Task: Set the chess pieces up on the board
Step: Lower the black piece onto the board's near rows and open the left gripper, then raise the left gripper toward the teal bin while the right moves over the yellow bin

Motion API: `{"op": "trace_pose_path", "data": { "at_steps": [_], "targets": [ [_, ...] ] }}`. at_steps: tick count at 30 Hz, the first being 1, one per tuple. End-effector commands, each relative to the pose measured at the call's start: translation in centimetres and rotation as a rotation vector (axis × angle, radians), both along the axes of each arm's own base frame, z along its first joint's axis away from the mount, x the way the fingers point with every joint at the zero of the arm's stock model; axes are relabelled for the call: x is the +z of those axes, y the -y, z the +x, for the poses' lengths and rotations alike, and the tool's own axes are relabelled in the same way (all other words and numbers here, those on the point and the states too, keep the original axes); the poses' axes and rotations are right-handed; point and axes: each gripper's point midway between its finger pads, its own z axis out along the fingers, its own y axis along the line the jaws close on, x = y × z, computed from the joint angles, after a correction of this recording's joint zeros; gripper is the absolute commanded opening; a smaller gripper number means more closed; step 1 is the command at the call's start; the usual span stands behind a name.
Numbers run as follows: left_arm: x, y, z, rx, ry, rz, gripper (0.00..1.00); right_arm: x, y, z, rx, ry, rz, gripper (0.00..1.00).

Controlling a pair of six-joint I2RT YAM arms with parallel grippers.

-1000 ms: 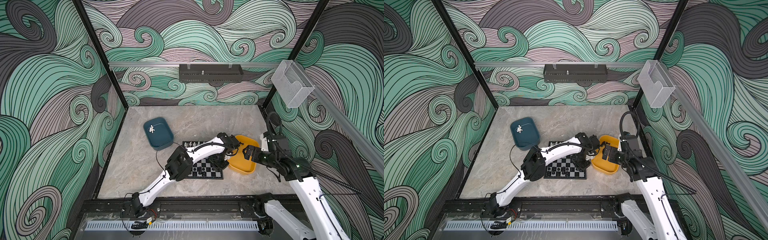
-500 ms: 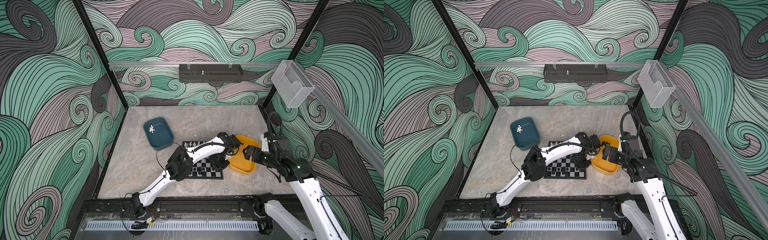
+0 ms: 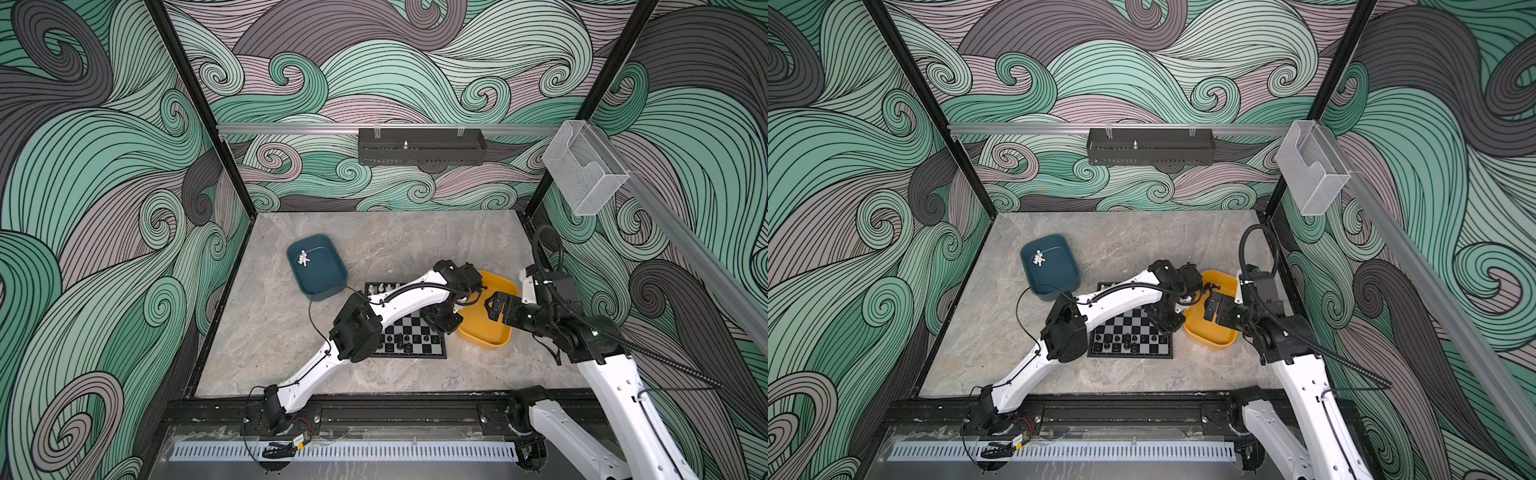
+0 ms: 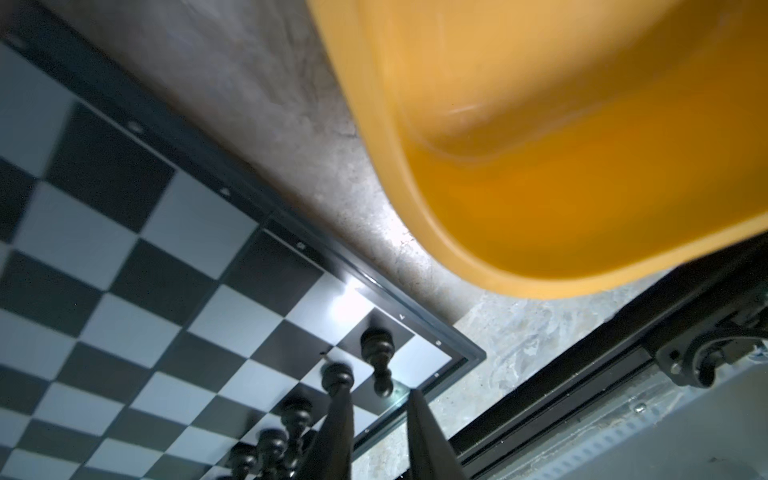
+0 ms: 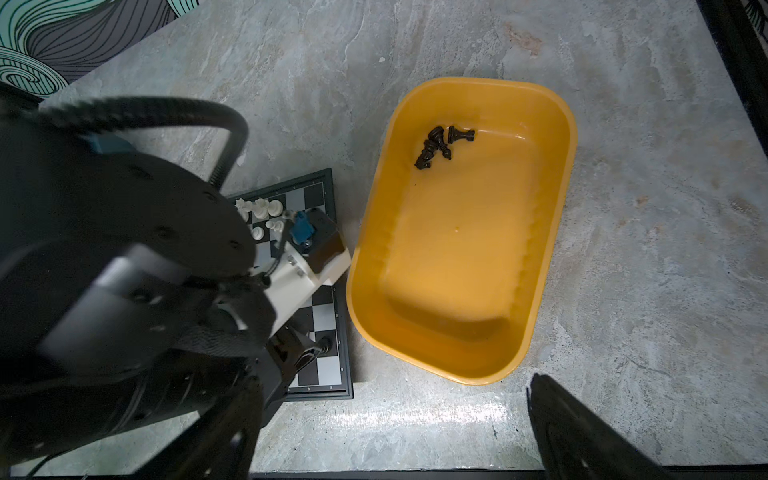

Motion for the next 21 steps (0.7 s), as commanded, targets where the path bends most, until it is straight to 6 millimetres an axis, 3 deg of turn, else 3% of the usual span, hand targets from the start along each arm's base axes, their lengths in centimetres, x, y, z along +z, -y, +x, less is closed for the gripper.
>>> {"op": "trace_pose_path", "data": {
  "at_steps": [1, 4, 6, 8, 10, 11, 13, 16, 19, 21],
  "targets": [
    [12.0, -1.9, 4.1, 0.157, 0.252, -0.221, 0.37, -1.0, -0.5, 0.9, 0.011, -0.023, 0.010, 1.00],
    [17.9, -5.3, 5.2, 0.242, 0.394, -0.330, 0.50, -2.1, 0.2, 2.2, -0.019, -0.038, -0.031, 0.99],
    [20.6, -8.1, 5.2, 0.279, 0.478, -0.393, 0.60, -3.1, 0.7, 3.5, -0.041, -0.053, -0.062, 0.97],
    [21.7, -10.6, 4.7, 0.297, 0.535, -0.470, 0.71, -4.4, 1.2, 5.1, -0.068, -0.075, -0.095, 0.92],
    [23.1, -13.7, 3.8, 0.330, 0.587, -0.597, 0.89, -6.0, 1.8, 7.0, -0.090, -0.117, -0.118, 0.85],
    [23.1, -15.2, 3.6, 0.364, 0.598, -0.638, 0.98, -6.7, 2.2, 8.0, -0.105, -0.132, -0.139, 0.81],
    [23.3, -18.5, 2.6, 0.429, 0.616, -0.727, 0.99, -8.8, 2.8, 10.1, -0.111, -0.181, -0.187, 0.71],
    [22.2, -21.8, 0.8, 0.433, 0.668, -0.762, 0.99, -11.2, 3.5, 13.1, -0.089, -0.268, -0.278, 0.55],
    [20.6, -23.9, -0.5, 0.446, 0.700, -0.762, 0.99, -12.9, 3.4, 15.3, -0.046, -0.333, -0.328, 0.43],
    [19.4, -24.5, -1.0, 0.447, 0.700, -0.753, 0.99, -13.3, 3.5, 16.4, -0.028, -0.333, -0.355, 0.41]
  ]
}}
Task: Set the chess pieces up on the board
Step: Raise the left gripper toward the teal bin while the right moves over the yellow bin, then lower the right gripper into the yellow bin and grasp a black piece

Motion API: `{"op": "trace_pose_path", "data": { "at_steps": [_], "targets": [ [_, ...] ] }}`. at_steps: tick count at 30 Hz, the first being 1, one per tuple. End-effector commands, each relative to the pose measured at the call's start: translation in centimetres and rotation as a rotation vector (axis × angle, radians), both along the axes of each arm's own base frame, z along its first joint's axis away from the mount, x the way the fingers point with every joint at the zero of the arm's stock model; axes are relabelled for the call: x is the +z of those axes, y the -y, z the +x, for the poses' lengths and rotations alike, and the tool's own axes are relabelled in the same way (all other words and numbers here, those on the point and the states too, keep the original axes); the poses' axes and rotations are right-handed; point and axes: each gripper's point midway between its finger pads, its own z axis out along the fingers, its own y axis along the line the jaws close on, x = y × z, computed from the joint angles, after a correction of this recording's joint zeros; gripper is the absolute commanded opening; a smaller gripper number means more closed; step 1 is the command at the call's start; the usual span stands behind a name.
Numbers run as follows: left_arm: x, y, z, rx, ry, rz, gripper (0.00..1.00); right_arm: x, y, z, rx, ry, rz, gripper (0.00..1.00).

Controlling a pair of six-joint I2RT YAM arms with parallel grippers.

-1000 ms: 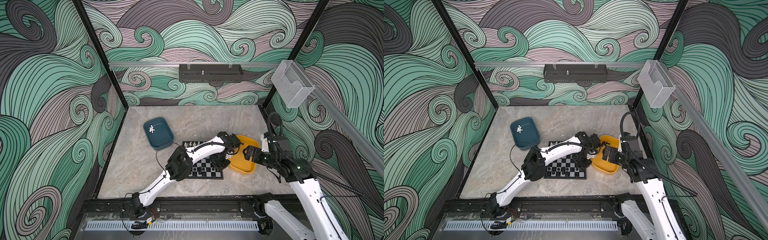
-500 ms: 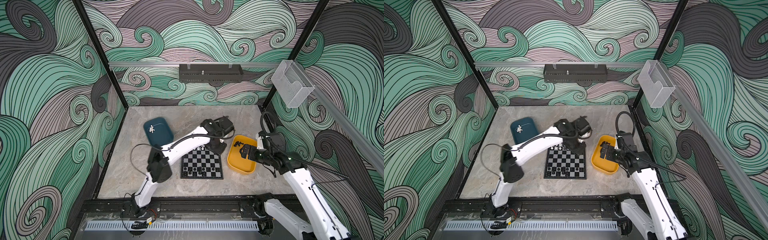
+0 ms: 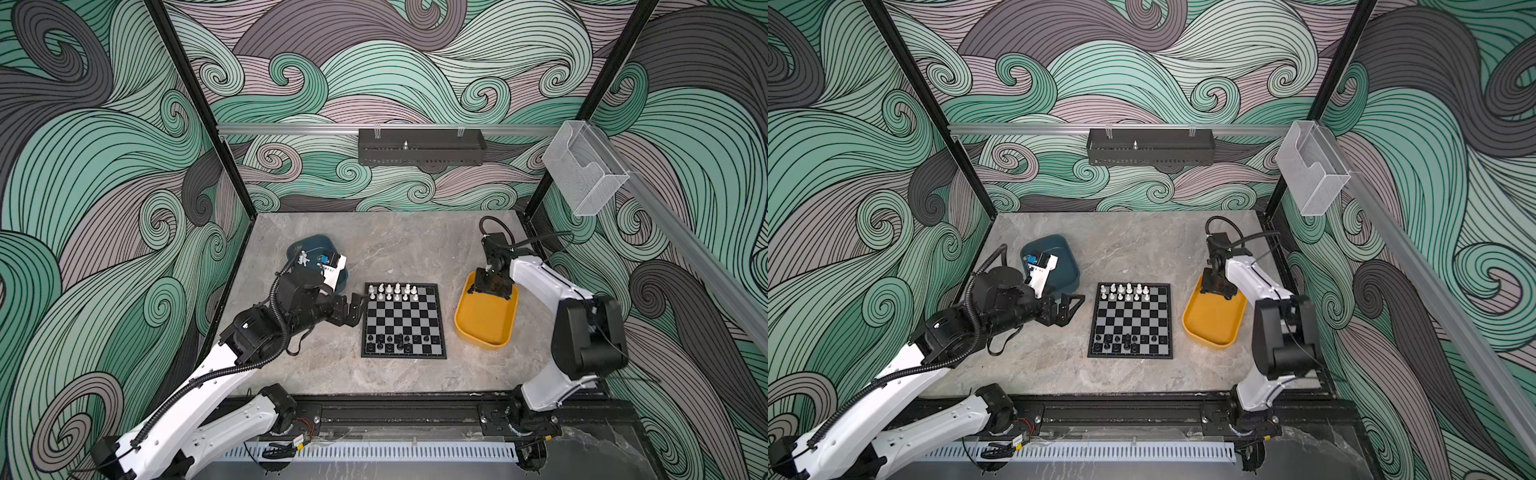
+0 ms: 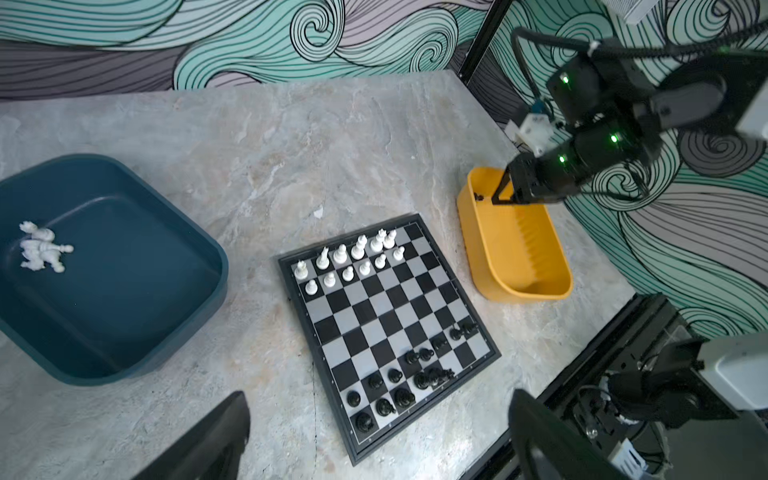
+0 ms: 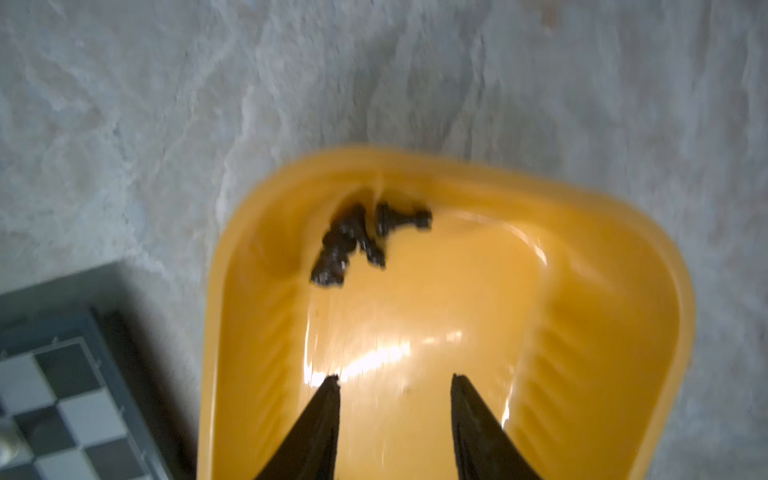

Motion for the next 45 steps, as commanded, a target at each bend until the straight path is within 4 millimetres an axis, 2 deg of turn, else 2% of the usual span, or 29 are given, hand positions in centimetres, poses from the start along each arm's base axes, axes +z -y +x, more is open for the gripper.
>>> {"op": "trace_pose_path", "data": {
  "at_steps": [1, 4, 11, 17, 22, 27, 33, 36, 40, 45],
  "targets": [
    [0.2, 0.1, 0.0, -0.021, 0.057, -0.046, 0.99, 0.7, 1.1, 1.9, 0.051, 0.025, -0.093, 0.40],
    [-1.3, 0.4, -0.2, -0.040, 0.040, -0.041, 0.99, -0.1, 1.3, 3.1, 0.067, 0.002, -0.104, 0.37],
    [-2.6, 1.0, 0.2, -0.064, 0.044, -0.037, 0.99, -1.8, 0.1, 5.4, 0.101, -0.021, -0.066, 0.34],
    [-2.2, 0.9, 0.1, -0.073, 0.051, -0.061, 0.99, -3.8, -0.6, 5.2, 0.104, -0.072, -0.024, 0.32],
    [-2.4, 1.1, 0.2, -0.078, 0.040, -0.078, 0.99, -5.1, -1.0, 5.1, 0.115, -0.095, -0.007, 0.37],
    [-2.7, 1.0, 0.3, -0.072, 0.025, -0.080, 0.98, -4.9, -1.0, 4.8, 0.104, -0.094, 0.002, 0.35],
    [-2.7, 1.2, 0.3, -0.080, 0.016, -0.102, 0.99, -4.8, -0.9, 5.7, 0.082, -0.083, 0.021, 0.32],
    [-2.7, 1.3, 0.2, -0.083, 0.008, -0.106, 0.99, -4.8, -1.1, 5.8, 0.057, -0.082, 0.051, 0.37],
    [-2.7, 1.3, 0.2, -0.086, 0.008, -0.117, 0.99, -4.6, -1.5, 6.0, 0.009, -0.071, 0.118, 0.37],
    [-2.9, 1.5, 0.1, -0.095, -0.001, -0.121, 0.99, -5.2, -1.7, 6.4, -0.032, -0.080, 0.174, 0.34]
  ]
}}
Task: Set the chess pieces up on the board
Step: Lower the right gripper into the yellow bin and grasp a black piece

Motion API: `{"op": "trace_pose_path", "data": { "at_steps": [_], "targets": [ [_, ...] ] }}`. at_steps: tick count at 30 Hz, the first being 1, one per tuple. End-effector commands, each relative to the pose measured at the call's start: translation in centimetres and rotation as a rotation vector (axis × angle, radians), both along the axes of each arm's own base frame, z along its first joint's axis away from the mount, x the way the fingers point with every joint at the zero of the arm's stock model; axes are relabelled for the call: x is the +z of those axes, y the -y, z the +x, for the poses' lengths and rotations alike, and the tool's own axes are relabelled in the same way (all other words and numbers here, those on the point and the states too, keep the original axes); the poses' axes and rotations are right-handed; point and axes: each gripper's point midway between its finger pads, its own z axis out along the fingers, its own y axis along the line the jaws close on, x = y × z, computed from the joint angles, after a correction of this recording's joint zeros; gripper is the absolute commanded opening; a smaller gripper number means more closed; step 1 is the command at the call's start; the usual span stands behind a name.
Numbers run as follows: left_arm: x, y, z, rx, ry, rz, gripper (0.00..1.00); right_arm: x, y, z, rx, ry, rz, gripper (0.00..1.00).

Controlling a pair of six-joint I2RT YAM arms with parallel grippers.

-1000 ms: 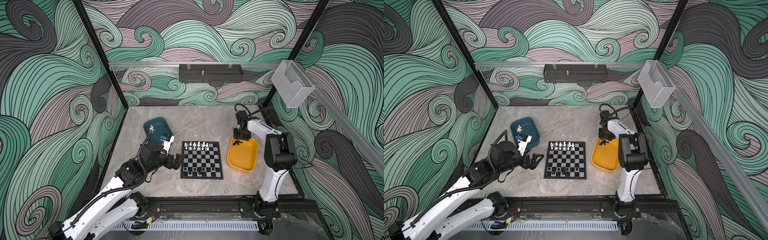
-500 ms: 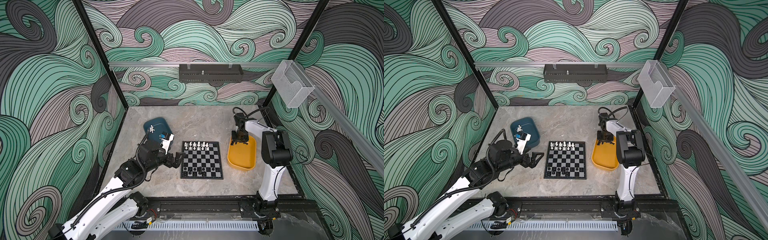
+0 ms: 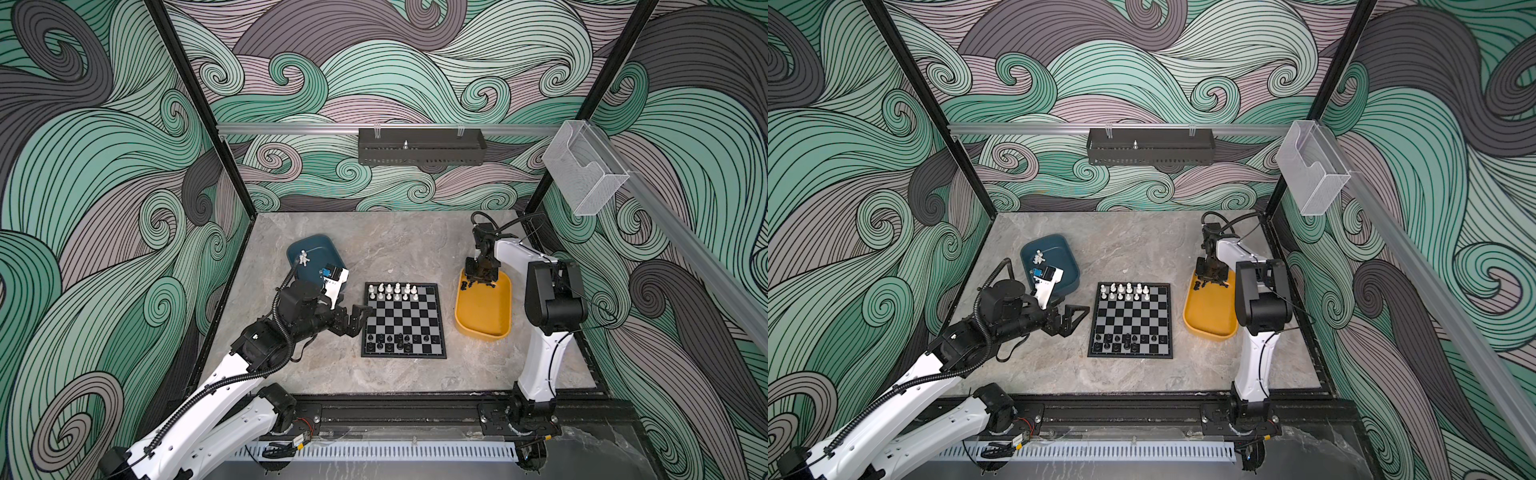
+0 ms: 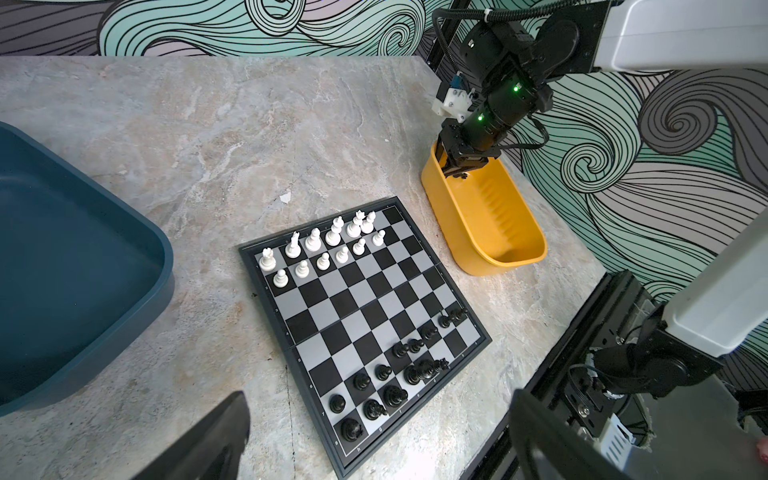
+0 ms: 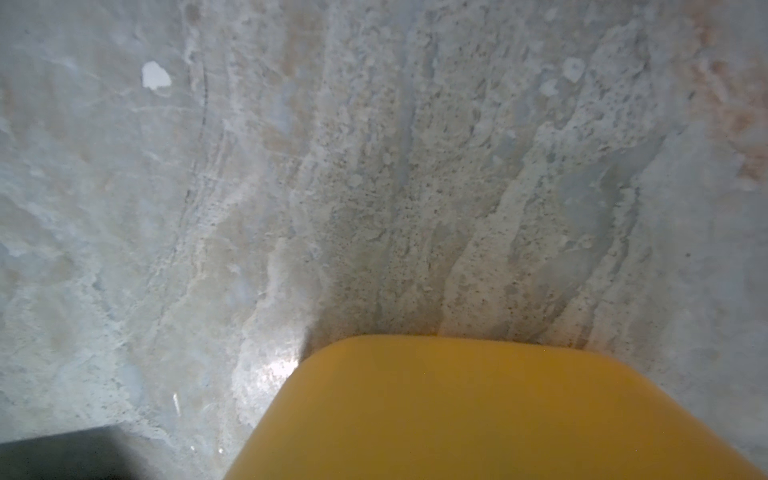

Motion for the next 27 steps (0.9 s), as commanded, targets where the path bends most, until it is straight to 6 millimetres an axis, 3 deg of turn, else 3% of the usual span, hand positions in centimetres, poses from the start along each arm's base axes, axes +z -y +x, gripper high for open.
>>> {"op": "trace_pose_path", "data": {
  "at_steps": [1, 14, 20, 24, 27],
  "targets": [
    [0.6, 0.3, 0.2, -0.004, 0.003, -0.033, 0.99, -0.5, -0.8, 0.7, -0.041, -0.005, 0.066, 0.33],
    [0.4, 0.4, 0.1, -0.007, -0.007, -0.037, 0.99, 0.2, -0.6, 0.7, -0.053, 0.036, 0.072, 0.18],
    [-0.3, 0.8, 0.6, 0.003, -0.037, -0.047, 0.99, 3.1, -0.5, -1.6, -0.137, 0.085, 0.129, 0.14],
    [0.3, 3.1, 1.0, -0.051, -0.072, -0.163, 0.98, 6.0, -0.6, -4.6, -0.223, 0.111, 0.229, 0.12],
    [0.4, 5.4, 2.1, -0.070, -0.126, -0.275, 0.96, 9.2, -2.8, -6.6, -0.258, 0.157, 0.405, 0.10]
  ]
}}
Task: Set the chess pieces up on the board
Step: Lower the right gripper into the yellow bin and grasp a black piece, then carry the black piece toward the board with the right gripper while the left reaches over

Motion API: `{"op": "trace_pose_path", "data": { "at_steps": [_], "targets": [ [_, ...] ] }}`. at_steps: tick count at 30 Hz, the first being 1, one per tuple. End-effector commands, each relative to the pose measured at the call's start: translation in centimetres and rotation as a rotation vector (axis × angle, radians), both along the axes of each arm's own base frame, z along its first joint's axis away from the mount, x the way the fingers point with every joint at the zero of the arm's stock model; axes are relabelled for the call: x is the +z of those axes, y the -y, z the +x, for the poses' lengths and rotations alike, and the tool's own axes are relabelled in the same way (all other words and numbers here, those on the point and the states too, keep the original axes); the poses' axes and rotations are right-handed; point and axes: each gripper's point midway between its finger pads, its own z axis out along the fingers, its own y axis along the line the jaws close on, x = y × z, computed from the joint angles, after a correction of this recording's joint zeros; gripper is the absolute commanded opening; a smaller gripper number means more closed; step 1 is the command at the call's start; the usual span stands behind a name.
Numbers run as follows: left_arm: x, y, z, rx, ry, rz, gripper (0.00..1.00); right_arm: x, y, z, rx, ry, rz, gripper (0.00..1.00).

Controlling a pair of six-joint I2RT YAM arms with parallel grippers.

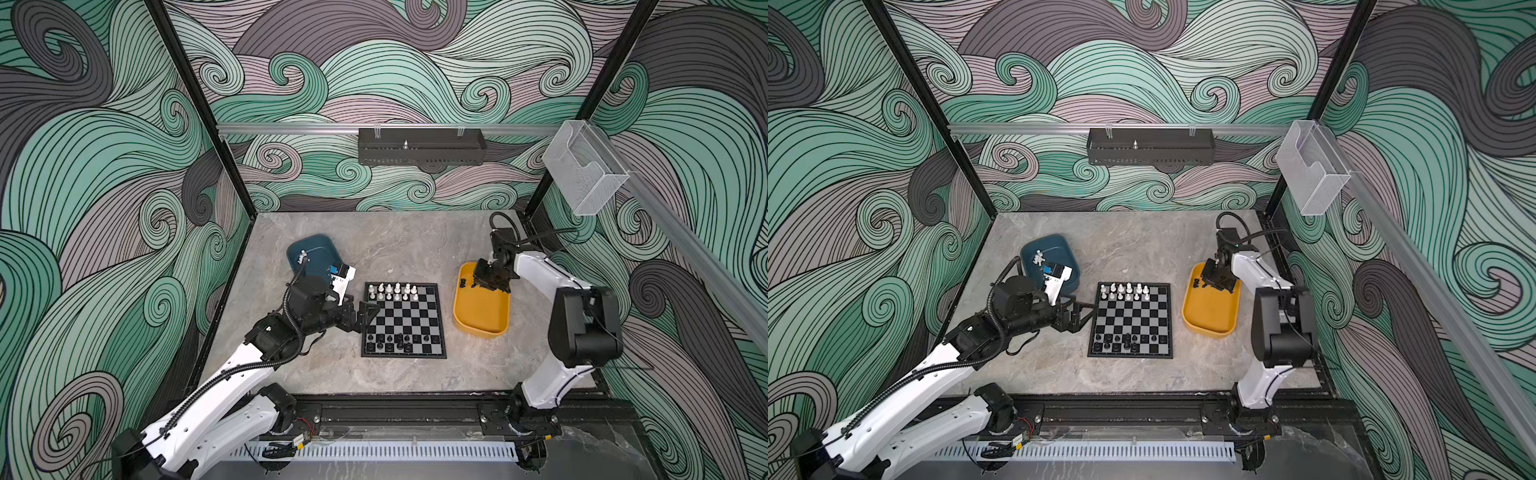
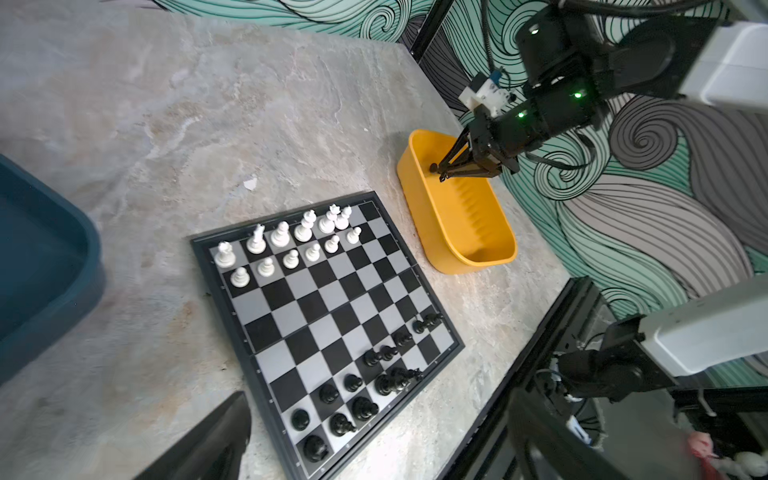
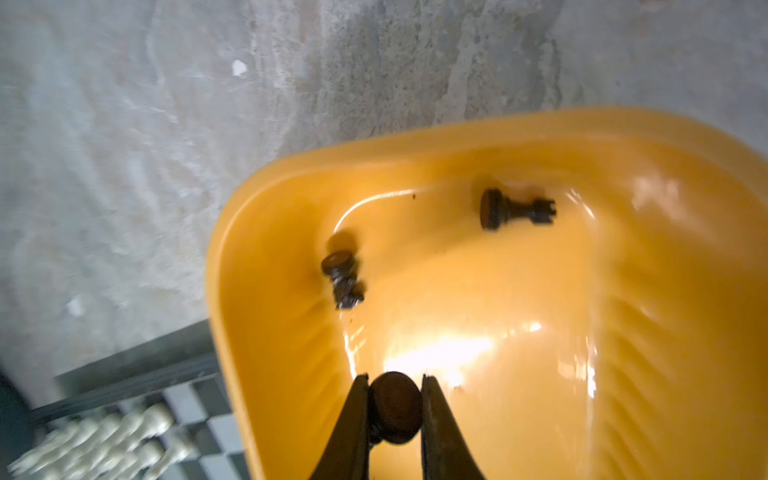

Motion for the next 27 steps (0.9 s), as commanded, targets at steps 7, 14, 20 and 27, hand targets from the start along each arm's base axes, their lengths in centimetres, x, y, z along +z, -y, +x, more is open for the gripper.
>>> {"op": "trace_pose_path", "data": {
  "at_steps": [7, 14, 20, 27],
  "targets": [
    [0.8, 9.2, 3.0, -0.148, 0.028, -0.151, 0.81, 7.1, -8.3, -5.9, -0.125, 0.085, 0.580, 0.10],
    [-0.7, 16.7, 3.3, -0.309, 0.057, -0.071, 0.70, 9.1, -12.0, -8.7, -0.167, 0.073, 0.775, 0.10],
    [-0.7, 19.6, 3.5, -0.357, 0.050, -0.062, 0.63, 10.5, -13.1, -9.3, -0.160, 0.073, 0.844, 0.11],
    [0.0, 20.5, 4.2, -0.354, 0.057, -0.064, 0.49, 11.5, -13.5, -9.6, -0.136, 0.068, 0.869, 0.12]
  ]
}}
